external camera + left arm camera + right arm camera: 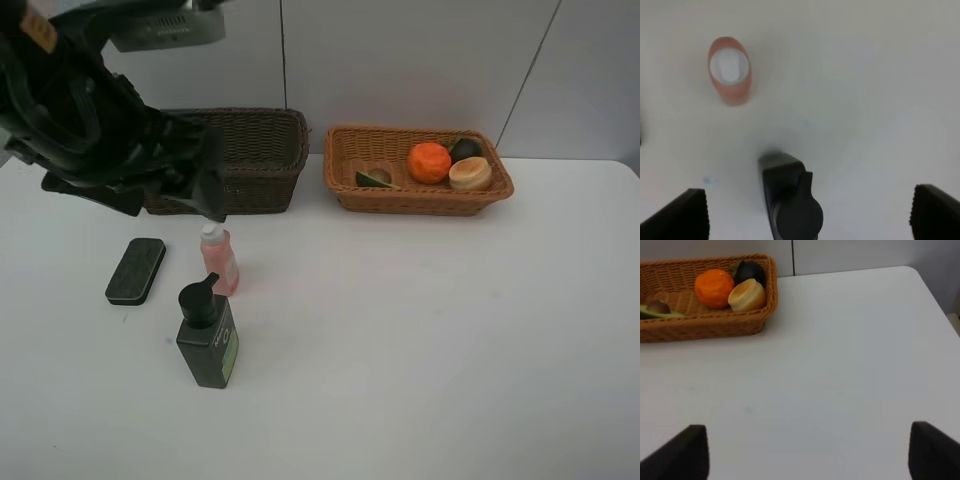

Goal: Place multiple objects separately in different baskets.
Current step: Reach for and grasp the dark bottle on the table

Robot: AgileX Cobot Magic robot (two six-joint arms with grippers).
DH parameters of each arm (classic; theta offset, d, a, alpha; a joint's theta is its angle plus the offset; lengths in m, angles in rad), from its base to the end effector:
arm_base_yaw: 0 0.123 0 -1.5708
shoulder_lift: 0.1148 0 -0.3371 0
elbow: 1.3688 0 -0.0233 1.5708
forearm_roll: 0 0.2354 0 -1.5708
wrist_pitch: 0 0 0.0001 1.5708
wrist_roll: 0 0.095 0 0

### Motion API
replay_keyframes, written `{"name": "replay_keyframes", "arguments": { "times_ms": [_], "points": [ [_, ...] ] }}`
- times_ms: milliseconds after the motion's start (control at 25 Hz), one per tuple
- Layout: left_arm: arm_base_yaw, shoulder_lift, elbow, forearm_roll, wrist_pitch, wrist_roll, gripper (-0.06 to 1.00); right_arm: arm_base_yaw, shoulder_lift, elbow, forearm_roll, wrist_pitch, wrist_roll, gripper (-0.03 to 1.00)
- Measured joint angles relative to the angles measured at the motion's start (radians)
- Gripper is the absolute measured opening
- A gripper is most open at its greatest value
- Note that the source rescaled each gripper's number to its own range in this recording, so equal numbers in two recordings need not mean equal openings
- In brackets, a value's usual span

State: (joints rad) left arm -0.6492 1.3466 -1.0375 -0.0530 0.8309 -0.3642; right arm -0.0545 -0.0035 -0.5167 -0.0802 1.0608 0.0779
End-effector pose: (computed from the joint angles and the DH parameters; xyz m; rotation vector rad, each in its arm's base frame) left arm 0.1928 -0.1510 0.3465 0.3474 2.6609 -0.4021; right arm -0.0701 -0.0028 0.2724 0.1384 2.0178 -0.0808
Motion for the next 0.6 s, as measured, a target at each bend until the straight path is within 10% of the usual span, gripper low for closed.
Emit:
{"name": "replay_keyframes", "arguments": {
  "times_ms": [600],
  "points": [
    [-0.029, 0.145, -0.001, 0.004, 0.057, -0.101, 1.00, 0.000, 0.000, 0.000, 0.000, 0.000, 0.000, 1.00]
  ]
}}
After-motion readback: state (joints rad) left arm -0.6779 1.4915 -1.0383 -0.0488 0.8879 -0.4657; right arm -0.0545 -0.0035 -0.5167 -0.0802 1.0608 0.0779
